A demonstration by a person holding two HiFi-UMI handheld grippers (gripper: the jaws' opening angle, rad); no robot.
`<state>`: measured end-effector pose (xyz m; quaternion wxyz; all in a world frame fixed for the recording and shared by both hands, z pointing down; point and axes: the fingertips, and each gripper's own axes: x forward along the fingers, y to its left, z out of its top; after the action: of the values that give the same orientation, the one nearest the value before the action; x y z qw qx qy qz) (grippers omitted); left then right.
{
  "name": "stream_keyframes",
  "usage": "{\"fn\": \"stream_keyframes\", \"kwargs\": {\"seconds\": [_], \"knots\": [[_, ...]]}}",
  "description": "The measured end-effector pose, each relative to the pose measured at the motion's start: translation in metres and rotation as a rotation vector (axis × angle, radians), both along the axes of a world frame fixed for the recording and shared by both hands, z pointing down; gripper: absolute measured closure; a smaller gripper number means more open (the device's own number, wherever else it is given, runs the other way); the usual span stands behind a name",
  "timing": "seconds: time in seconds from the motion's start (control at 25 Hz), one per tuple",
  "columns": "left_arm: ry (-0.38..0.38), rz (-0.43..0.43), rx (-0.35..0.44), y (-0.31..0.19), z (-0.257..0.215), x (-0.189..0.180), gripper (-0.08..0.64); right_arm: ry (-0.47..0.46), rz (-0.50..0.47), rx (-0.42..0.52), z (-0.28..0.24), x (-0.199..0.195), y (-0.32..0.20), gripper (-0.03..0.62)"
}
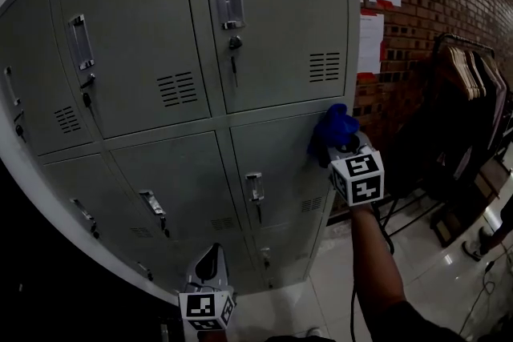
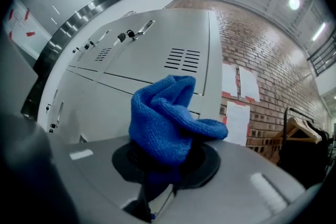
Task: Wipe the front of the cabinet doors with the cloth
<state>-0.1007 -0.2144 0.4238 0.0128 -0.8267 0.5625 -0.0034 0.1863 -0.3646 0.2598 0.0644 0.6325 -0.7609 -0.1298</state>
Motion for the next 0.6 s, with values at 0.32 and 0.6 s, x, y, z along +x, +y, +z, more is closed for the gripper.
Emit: {"fn": "stream_keyframes", "kwargs": {"seconds": [0.32, 0.6], "knots": [[-0.007, 0.025, 0.001, 0.002, -0.002, 0.011, 0.543, 0.025, 0.073, -0.008, 0.001, 0.031, 0.001, 0.512], [-0.003, 0.013, -0.005, 0.005, 0.001, 0.005, 0.543, 0.031, -0.052, 0.009, 0.010, -0.029, 0.021, 0.511]]}}
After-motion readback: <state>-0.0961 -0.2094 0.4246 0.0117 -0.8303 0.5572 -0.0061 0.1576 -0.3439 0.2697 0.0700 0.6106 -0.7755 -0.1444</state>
